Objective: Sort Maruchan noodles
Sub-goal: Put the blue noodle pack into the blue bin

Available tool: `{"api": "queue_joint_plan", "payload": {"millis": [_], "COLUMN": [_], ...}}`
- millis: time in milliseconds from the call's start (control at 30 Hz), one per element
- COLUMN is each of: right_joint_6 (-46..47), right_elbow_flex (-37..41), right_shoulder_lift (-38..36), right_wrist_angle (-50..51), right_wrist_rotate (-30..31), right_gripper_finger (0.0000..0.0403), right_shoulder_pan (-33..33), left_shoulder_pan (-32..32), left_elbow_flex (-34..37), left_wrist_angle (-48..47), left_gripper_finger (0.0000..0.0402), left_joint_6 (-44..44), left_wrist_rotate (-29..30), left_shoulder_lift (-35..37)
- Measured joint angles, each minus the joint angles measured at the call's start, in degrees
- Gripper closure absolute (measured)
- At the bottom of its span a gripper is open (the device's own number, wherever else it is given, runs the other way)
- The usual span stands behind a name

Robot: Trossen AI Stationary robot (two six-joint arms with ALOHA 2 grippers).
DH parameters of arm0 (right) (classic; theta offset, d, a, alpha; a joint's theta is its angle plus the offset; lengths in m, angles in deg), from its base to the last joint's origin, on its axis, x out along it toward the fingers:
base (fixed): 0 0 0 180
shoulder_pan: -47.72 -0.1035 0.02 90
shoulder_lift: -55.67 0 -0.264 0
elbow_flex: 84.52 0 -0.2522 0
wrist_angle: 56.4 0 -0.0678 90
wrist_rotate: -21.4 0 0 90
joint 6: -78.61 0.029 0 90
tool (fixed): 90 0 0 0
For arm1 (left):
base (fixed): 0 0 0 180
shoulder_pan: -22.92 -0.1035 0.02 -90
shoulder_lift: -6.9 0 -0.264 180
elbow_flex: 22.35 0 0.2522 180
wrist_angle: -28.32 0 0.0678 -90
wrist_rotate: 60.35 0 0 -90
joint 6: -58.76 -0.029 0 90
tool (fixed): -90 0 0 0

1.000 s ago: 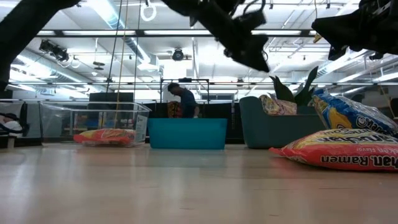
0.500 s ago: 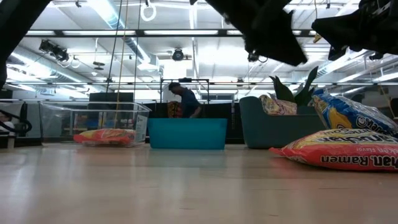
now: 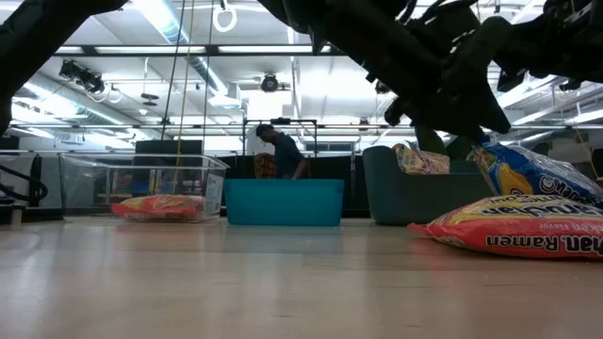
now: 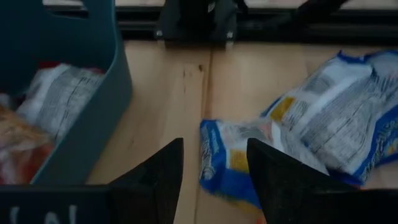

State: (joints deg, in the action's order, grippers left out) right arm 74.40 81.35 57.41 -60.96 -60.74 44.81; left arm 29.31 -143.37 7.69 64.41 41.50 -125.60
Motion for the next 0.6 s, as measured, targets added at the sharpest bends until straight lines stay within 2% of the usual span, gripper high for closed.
{"api": "queue_joint_plan", "payload": {"millis": [200,300,433,600], "right_joint_6": [-0.02,-0.02,-0.02,0.00], "right_elbow_flex": [-0.02,0.01,0.01,0.00], "right_shoulder_lift": [0.00,0.00,0.00,0.00], "right_wrist_angle": [-0.01,-0.01,0.01,0.00], "right_wrist_rotate": [0.02,0.03,0.02,0.02], "right_gripper_finger": [0.0348,0.0348,0.0348,0.0348], "right_shoulder_pan": [-0.02,-0.02,0.00,0.00], "left_shoulder_pan": [0.00,0.00,0.02,0.00], "left_elbow_flex": [-0.07,0.02,-0.02,-0.02], "left_wrist_angle": [-1.70,-2.58,-4.11,-4.18], "left_gripper_finger": [0.0183,0.0180,0.0198,0.0250], "left_joint_6": [0.04,0.18,0.55,0.99], "left_wrist_rotate": [-0.56,-0.74,-0.75,-1.61], "left_shoulder_lift": [-0.68,-0.79,-0.75,-0.75]}}
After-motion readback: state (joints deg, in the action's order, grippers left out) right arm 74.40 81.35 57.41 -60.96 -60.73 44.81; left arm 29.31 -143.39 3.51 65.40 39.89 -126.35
